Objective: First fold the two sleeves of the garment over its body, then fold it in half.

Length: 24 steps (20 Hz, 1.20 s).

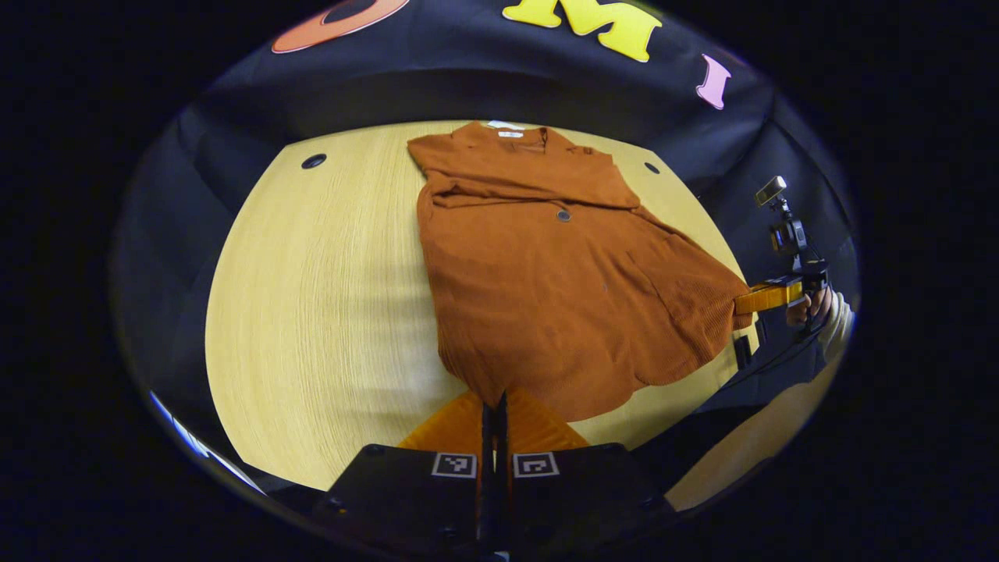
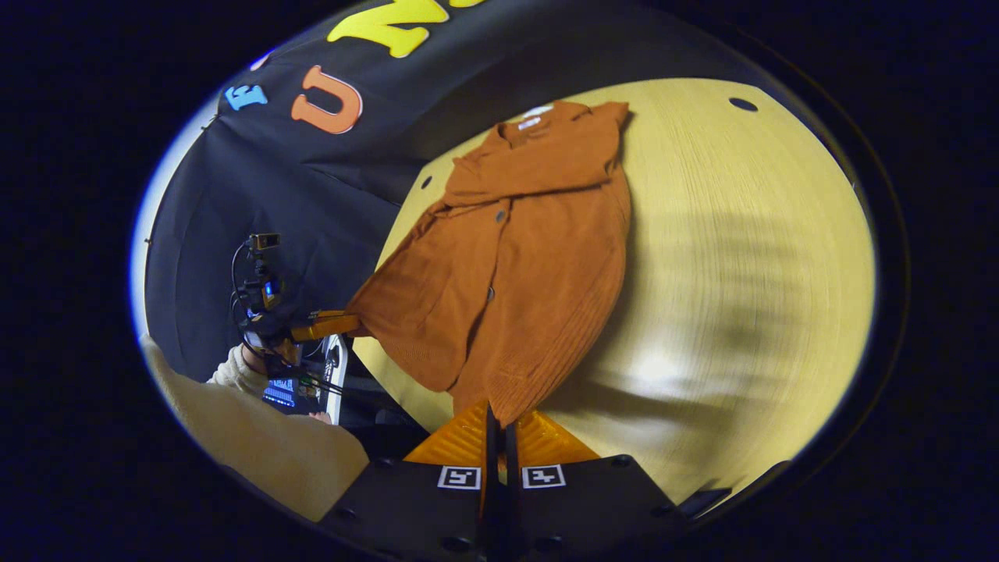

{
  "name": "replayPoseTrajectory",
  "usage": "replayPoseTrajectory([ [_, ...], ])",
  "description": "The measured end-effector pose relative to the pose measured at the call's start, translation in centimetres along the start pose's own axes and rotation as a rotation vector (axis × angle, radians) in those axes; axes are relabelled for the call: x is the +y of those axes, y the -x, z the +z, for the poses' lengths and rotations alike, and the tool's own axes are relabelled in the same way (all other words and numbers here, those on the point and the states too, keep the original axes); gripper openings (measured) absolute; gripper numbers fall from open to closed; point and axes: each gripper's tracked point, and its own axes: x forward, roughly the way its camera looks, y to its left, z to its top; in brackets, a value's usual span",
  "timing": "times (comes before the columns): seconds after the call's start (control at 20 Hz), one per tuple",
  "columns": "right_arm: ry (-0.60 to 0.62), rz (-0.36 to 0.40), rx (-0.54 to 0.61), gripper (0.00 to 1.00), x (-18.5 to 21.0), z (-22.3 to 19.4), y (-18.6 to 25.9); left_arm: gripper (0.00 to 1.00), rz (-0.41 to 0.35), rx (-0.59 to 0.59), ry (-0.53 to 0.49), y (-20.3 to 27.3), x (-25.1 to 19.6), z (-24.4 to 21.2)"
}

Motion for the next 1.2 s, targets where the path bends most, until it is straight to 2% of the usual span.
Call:
replayPoseTrajectory([
  [0.1, 0.048, 0.004, -0.042, 0.04, 1.5, 3.1, 0.7, 0.03, 0.010, -0.040, -0.011, 1.5, 0.3, 2.6],
  [0.35, 0.166, 0.010, -0.135, 0.05, 4.4, 10.4, 2.7, 0.03, 0.110, -0.098, -0.073, 2.0, 3.5, 9.6],
  [0.6, 0.213, -0.026, -0.259, 0.05, 4.6, 20.1, 2.3, 0.03, 0.171, -0.288, -0.164, 2.0, 4.1, 20.0],
  [0.75, 0.206, -0.082, -0.338, 0.05, 3.0, 26.2, 1.8, 0.03, 0.191, -0.396, -0.165, 0.1, 4.5, 26.2],
  [0.95, 0.106, -0.126, -0.395, 0.05, -0.9, 33.8, -1.5, 0.03, 0.236, -0.478, -0.124, -4.3, 6.9, 32.7],
  [1.15, 0.026, -0.228, -0.448, 0.05, -6.7, 39.6, -6.1, 0.03, 0.240, -0.448, -0.053, -10.2, 9.4, 36.2],
  [1.2, -0.003, -0.233, -0.468, 0.05, -7.6, 40.9, -7.5, 0.03, 0.236, -0.444, -0.049, -11.9, 10.0, 37.2],
])
